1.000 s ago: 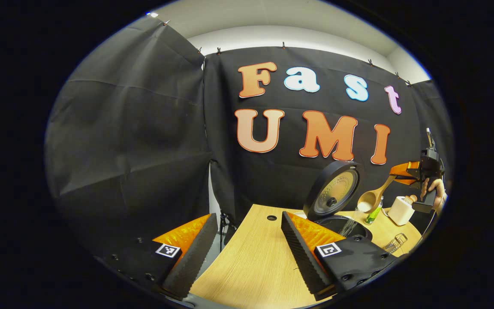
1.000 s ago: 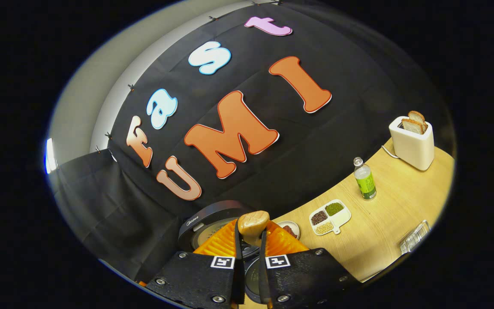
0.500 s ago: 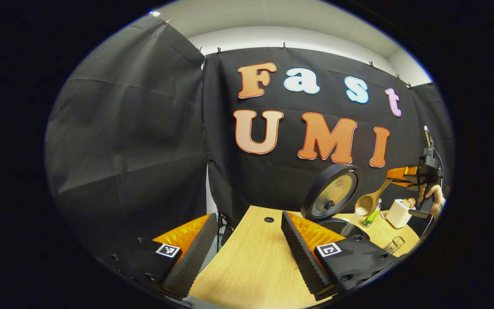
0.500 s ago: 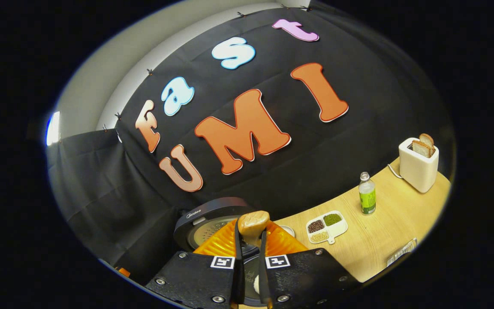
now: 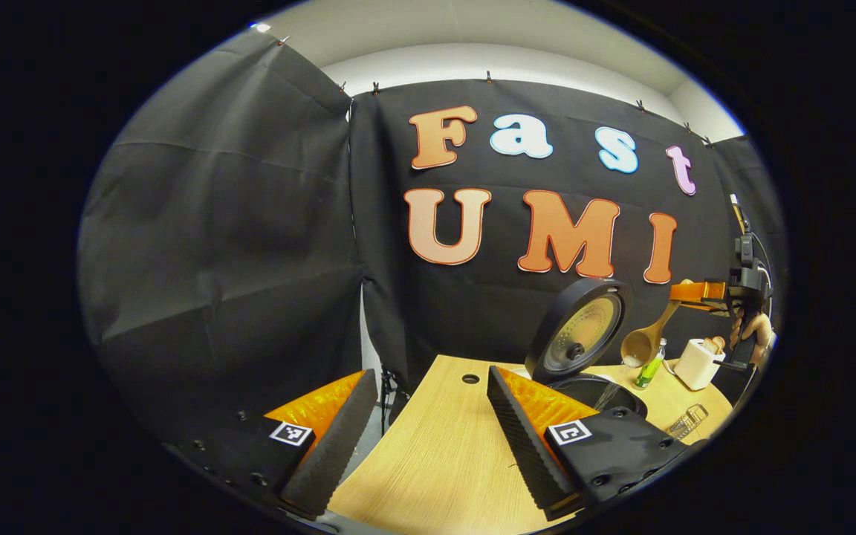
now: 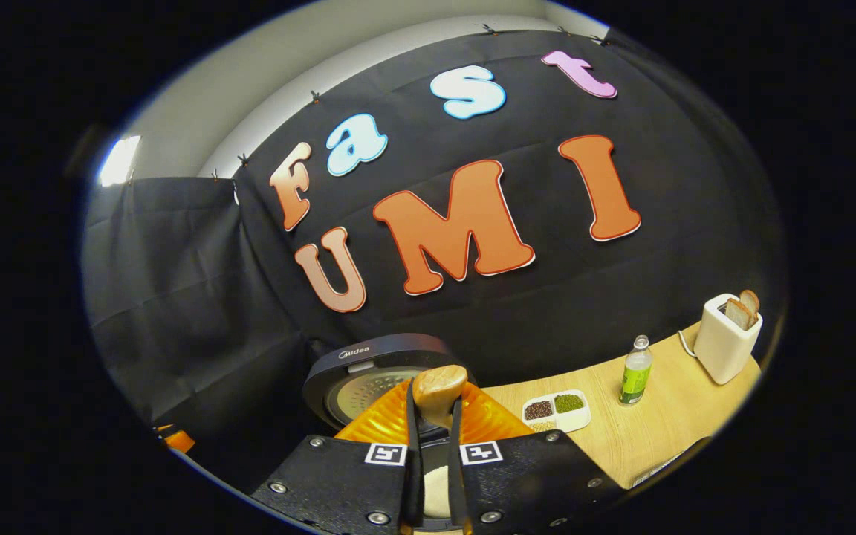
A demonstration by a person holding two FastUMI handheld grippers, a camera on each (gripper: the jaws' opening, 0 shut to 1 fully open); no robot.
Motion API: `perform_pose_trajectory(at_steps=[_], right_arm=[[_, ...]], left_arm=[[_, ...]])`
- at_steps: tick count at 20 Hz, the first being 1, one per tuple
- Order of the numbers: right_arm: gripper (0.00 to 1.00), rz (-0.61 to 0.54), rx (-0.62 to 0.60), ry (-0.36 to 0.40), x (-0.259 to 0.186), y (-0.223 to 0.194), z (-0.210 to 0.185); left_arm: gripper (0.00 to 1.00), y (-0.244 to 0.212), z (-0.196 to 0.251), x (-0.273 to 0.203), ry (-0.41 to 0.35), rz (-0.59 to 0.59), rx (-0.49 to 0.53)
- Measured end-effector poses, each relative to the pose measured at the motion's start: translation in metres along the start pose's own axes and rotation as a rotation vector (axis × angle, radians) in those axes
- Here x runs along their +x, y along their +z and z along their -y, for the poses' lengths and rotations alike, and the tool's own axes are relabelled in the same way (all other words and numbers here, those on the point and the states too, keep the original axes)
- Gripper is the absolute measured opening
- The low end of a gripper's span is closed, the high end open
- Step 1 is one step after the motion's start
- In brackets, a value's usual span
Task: Close the left gripper, press the button to open the rice cooker; take a wooden spoon from the chopstick holder with the right hand, scoop a spoonful of rice and pour it into the rice cooker, then put the wooden spoon back into the chopstick holder.
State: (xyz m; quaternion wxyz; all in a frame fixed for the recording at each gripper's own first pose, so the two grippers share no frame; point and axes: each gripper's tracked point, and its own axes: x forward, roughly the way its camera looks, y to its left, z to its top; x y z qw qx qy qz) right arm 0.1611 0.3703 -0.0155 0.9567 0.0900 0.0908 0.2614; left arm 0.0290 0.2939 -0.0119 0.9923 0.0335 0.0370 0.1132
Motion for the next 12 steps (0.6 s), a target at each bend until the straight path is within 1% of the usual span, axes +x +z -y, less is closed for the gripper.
perform_pose_trajectory(at_steps=[3, 7, 12], right_arm=[[0.12, -0.005, -0.061, 0.011, -0.001, -0.002, -0.005], [0.12, -0.019, -0.19, 0.018, -0.003, -0.011, -0.01], [0.12, -0.04, -0.238, 0.058, -0.007, -0.022, -0.021]], left_arm=[[0.97, -0.002, -0.001, 0.0, 0.004, -0.005, -0.003], [0.98, -0.004, -0.002, -0.001, 0.008, -0.011, 0.003], [0.98, -0.008, -0.002, -0.004, 0.017, -0.021, 0.013]])
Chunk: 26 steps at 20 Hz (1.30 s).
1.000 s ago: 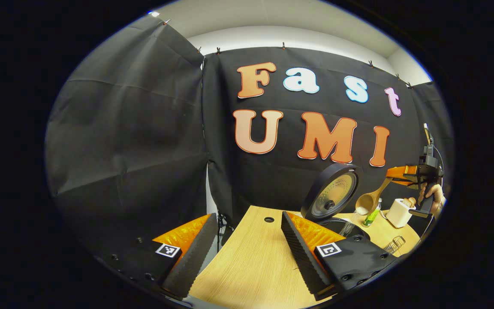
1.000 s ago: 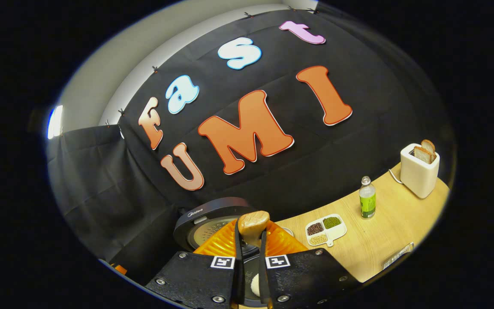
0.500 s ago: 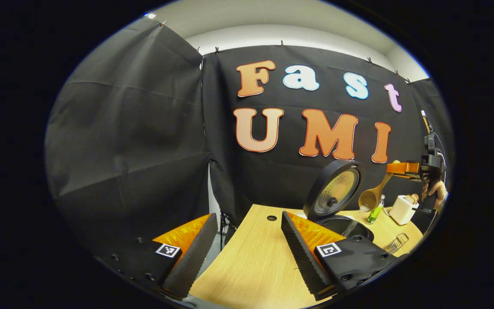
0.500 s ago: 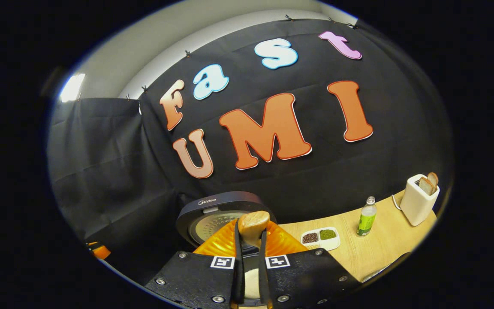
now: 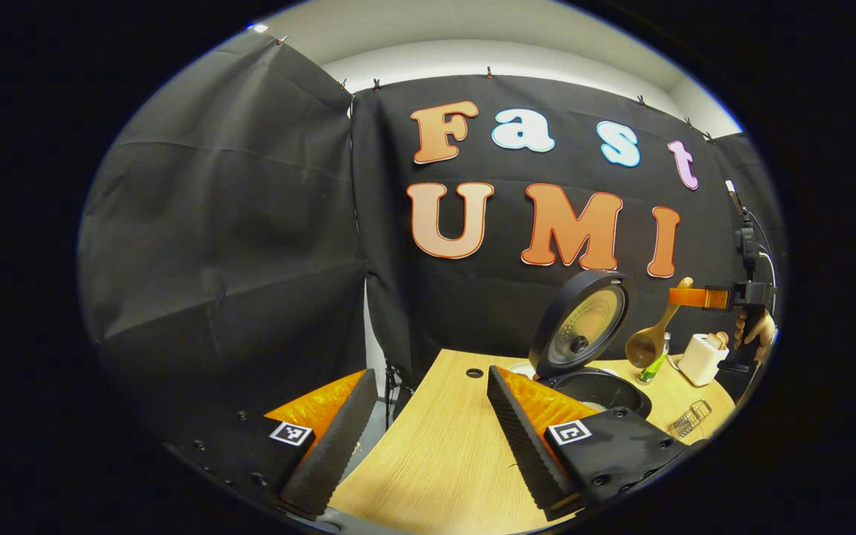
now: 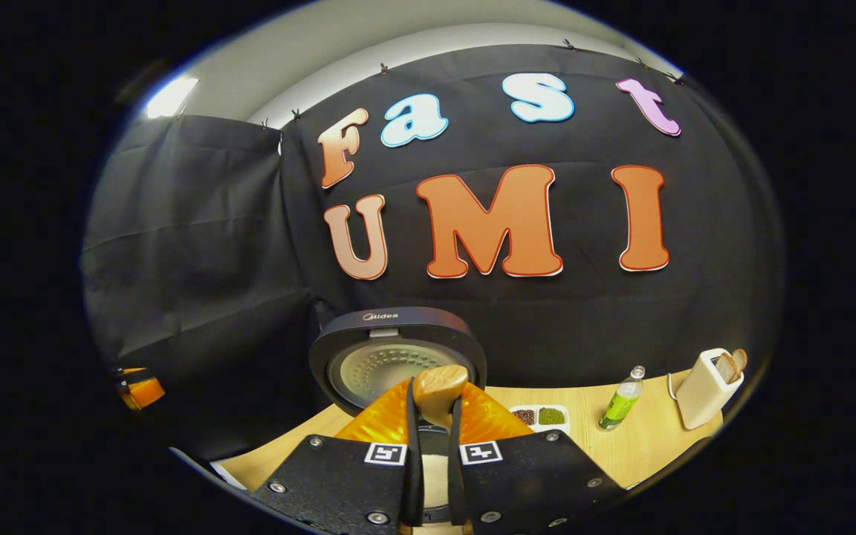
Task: Close the left gripper, press the button to open the rice cooker; take a wooden spoon from the chopstick holder with the right hand, scoop a spoonful of rice and pour it into the rice cooker, then put the wooden spoon back into the chopstick holder.
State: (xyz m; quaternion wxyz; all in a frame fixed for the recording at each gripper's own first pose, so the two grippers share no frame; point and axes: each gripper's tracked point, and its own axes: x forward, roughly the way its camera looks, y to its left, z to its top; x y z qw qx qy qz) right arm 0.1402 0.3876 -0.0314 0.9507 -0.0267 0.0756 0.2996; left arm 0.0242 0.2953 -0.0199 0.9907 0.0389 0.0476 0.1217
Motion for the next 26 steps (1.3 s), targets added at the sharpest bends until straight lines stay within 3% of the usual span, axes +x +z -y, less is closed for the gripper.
perform_pose_trajectory(at_steps=[9, 15, 20, 26], right_arm=[[0.12, -0.033, -0.139, 0.044, -0.003, -0.016, -0.013], [0.12, -0.026, -0.012, 0.055, -0.017, -0.006, -0.003], [0.12, 0.004, 0.068, 0.007, -0.047, 0.011, 0.038], [0.12, 0.004, 0.118, -0.125, -0.102, 0.003, 0.113]], left_arm=[[0.98, -0.004, 0.0, -0.008, 0.017, -0.012, 0.002], [1.0, 0.002, 0.007, -0.012, -0.011, -0.004, -0.041], [0.98, 0.013, 0.018, -0.014, -0.006, 0.034, -0.04], [0.97, 0.033, 0.044, -0.014, -0.036, 0.111, -0.027]])
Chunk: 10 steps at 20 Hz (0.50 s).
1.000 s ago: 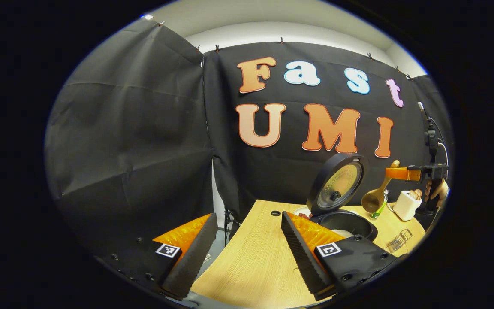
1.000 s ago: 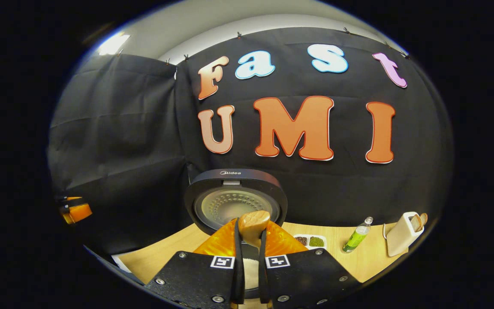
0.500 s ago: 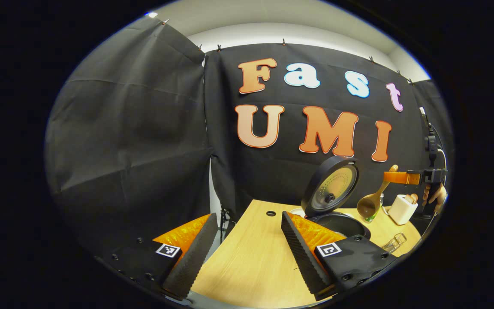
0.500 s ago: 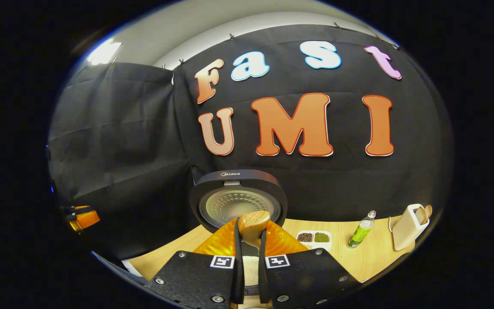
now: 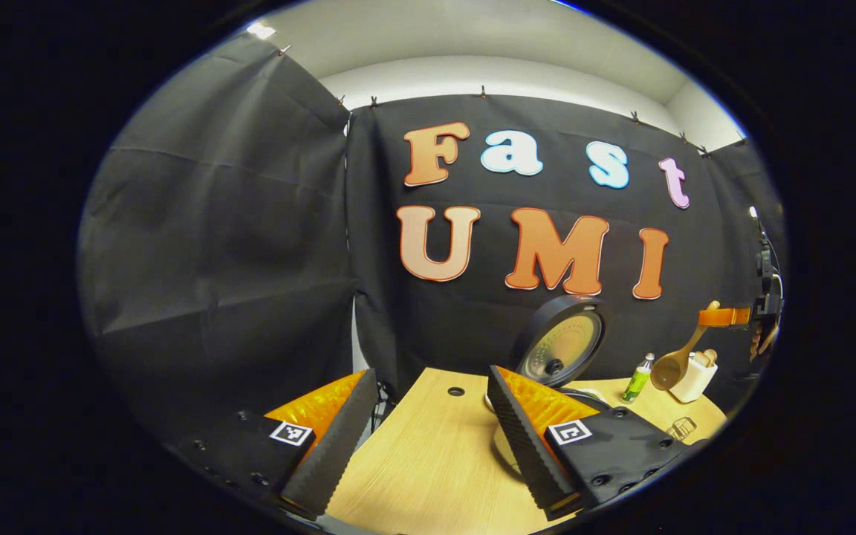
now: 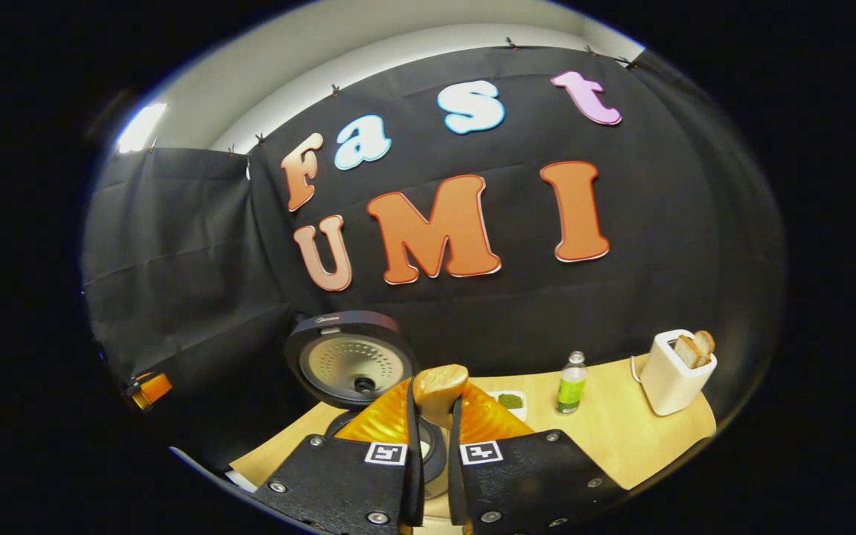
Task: Close the left gripper, press the button to open the rice cooker; take a wooden spoon from the chopstick holder with the right hand, scoop a spoonful of rice and pour it into the rice cooker, then put the wooden spoon back into the chopstick holder.
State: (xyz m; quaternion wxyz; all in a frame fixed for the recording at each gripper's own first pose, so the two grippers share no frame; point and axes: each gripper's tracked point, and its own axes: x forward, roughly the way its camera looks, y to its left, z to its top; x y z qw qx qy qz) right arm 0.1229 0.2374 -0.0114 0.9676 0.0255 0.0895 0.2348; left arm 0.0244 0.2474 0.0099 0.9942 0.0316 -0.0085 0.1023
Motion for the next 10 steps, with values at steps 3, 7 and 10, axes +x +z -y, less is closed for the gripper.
perform_pose_trajectory(at_steps=[3, 7, 10], right_arm=[[0.12, -0.011, 0.038, -0.068, -0.024, -0.007, 0.042], [0.12, -0.013, 0.069, -0.145, -0.053, -0.019, 0.089], [0.12, -0.037, 0.112, -0.184, -0.067, -0.039, 0.116]], left_arm=[[0.97, 0.002, 0.014, 0.002, -0.01, 0.006, -0.015], [0.99, -0.01, 0.048, 0.006, -0.101, -0.036, -0.052], [0.97, -0.015, 0.059, 0.004, -0.108, -0.046, -0.039]])
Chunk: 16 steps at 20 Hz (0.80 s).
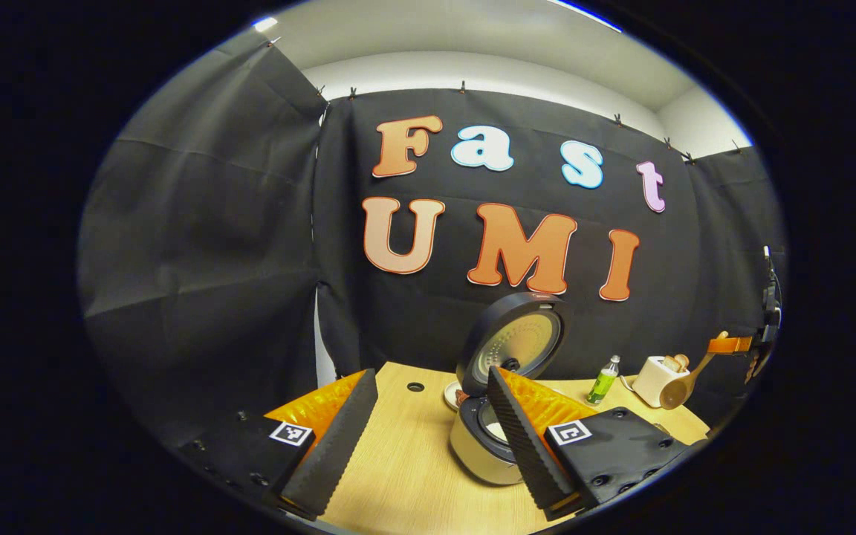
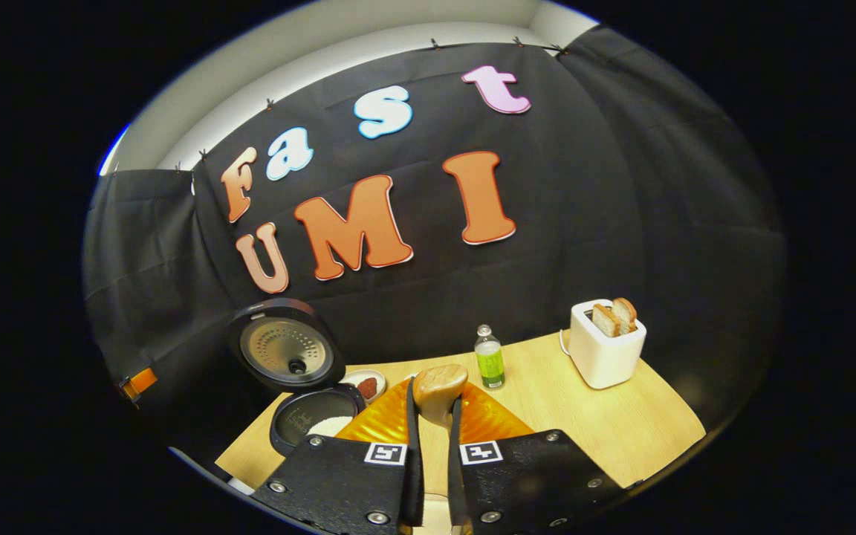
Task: Close the left gripper, press the button to open the rice cooker; take a wooden spoon from the chopstick holder with the right hand, scoop a spoonful of rice and pour it into the rice cooker, then put the wooden spoon back into the chopstick holder.
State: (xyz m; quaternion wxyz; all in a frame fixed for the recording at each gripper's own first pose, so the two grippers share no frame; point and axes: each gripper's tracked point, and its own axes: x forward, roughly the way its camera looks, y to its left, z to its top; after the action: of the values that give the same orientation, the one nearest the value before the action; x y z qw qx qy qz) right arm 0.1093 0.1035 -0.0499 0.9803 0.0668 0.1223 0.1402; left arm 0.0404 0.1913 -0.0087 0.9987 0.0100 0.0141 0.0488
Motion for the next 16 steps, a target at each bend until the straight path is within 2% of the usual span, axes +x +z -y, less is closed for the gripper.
perform_pose_trajectory(at_steps=[8, 9, 16], right_arm=[[0.12, -0.103, 0.075, -0.052, 0.007, -0.071, 0.045], [0.12, -0.124, 0.067, -0.061, 0.012, -0.082, 0.049], [0.14, -0.218, 0.106, -0.079, 0.034, -0.128, 0.07]], left_arm=[[1.0, -0.003, 0.028, -0.001, -0.017, -0.019, 0.013], [0.97, 0.0, 0.028, -0.001, -0.016, -0.013, 0.021], [0.99, 0.004, 0.018, -0.007, 0.016, -0.009, 0.048]])
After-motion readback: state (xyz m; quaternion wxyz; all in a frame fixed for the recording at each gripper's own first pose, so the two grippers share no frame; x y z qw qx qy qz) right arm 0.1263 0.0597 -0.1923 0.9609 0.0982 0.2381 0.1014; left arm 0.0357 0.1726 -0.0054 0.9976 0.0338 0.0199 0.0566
